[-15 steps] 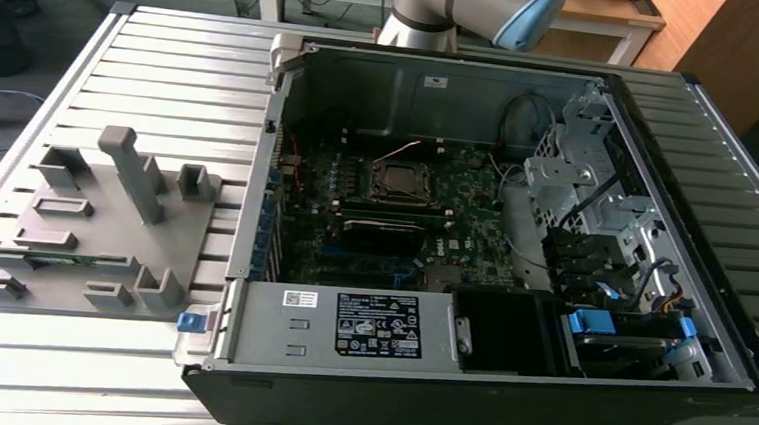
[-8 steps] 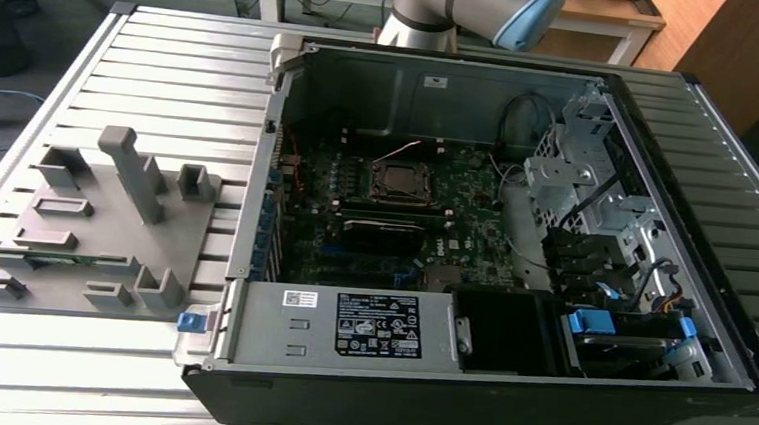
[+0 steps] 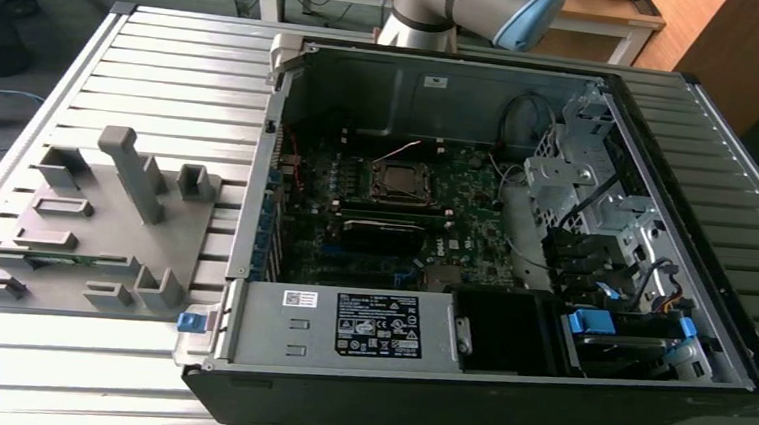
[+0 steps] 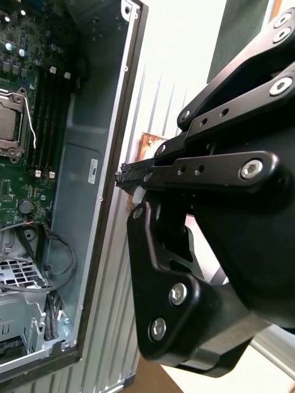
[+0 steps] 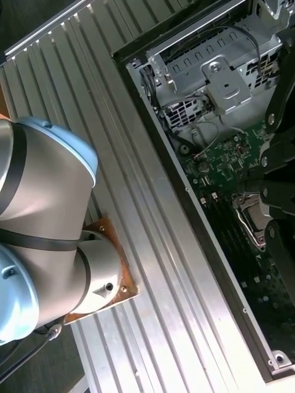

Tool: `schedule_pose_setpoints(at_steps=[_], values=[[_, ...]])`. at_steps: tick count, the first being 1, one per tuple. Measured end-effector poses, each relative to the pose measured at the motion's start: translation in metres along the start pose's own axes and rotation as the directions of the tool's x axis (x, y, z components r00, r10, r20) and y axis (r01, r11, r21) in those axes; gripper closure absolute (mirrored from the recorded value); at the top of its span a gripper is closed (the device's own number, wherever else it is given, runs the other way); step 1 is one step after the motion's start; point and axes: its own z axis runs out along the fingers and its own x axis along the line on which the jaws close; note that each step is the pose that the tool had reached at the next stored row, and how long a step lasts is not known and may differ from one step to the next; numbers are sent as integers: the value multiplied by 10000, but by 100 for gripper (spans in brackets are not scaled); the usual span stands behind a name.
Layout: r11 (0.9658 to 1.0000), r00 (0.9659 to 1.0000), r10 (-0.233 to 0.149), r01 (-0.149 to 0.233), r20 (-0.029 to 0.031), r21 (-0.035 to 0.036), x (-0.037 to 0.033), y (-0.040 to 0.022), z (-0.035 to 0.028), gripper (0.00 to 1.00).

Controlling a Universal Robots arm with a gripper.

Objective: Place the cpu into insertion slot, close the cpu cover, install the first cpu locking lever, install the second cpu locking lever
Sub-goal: 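Install the first cpu locking lever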

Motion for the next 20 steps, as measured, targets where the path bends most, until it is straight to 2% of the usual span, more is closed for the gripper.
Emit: schedule_pose_setpoints(at_steps=[4, 13, 18, 20], values=[[10000, 10000, 0, 0, 0, 2, 11, -20, 67, 89], [10000, 10000, -3, 3, 5, 7, 13, -24, 79, 89], [10000, 10000, -7, 7, 24, -2, 25, -48, 159, 89], [10000, 10000, -7, 7, 24, -1, 28, -52, 171, 89]])
